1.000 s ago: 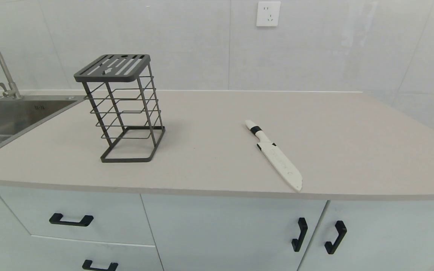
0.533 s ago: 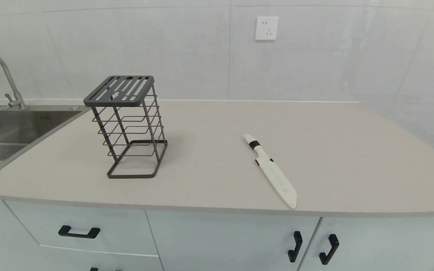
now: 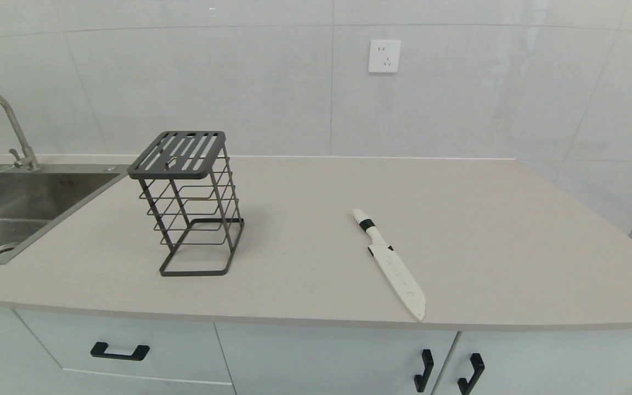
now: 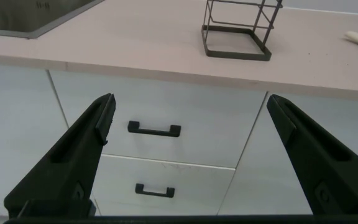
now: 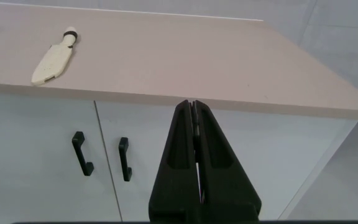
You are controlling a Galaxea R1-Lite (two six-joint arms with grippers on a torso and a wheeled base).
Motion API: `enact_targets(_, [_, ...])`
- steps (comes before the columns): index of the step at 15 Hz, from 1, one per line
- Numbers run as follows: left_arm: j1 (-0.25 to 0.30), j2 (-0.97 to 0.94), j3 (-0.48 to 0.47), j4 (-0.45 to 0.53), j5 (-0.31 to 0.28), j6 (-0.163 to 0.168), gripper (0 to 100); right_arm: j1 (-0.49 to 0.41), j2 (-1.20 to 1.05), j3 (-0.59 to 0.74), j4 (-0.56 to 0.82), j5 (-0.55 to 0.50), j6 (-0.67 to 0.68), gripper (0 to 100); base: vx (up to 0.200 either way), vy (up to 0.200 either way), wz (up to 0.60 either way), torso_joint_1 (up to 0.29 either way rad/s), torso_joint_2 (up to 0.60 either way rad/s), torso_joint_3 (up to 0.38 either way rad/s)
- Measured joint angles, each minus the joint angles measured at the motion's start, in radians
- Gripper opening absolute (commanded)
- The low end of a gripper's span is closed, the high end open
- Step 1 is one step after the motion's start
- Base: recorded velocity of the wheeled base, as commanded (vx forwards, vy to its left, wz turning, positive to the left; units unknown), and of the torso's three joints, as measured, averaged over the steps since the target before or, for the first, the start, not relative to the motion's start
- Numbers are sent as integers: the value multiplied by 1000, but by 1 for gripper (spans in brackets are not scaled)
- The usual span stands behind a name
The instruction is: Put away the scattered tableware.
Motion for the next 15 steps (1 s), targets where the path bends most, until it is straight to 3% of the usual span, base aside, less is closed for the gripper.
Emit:
enact_targets(8, [0, 0, 0, 0, 0, 0, 100, -1, 0, 0, -1, -6, 1, 0, 0, 0, -75, 53, -168, -115])
enact_targets(11, [0, 0, 0, 1, 0, 0, 100, -1, 0, 0, 1, -9, 3, 0, 0, 0, -600, 54, -152, -105])
enact_targets(15, [0, 0, 0, 0, 0, 0, 100, -1, 0, 0, -2, -7, 2, 0, 0, 0, 0, 106, -305, -200])
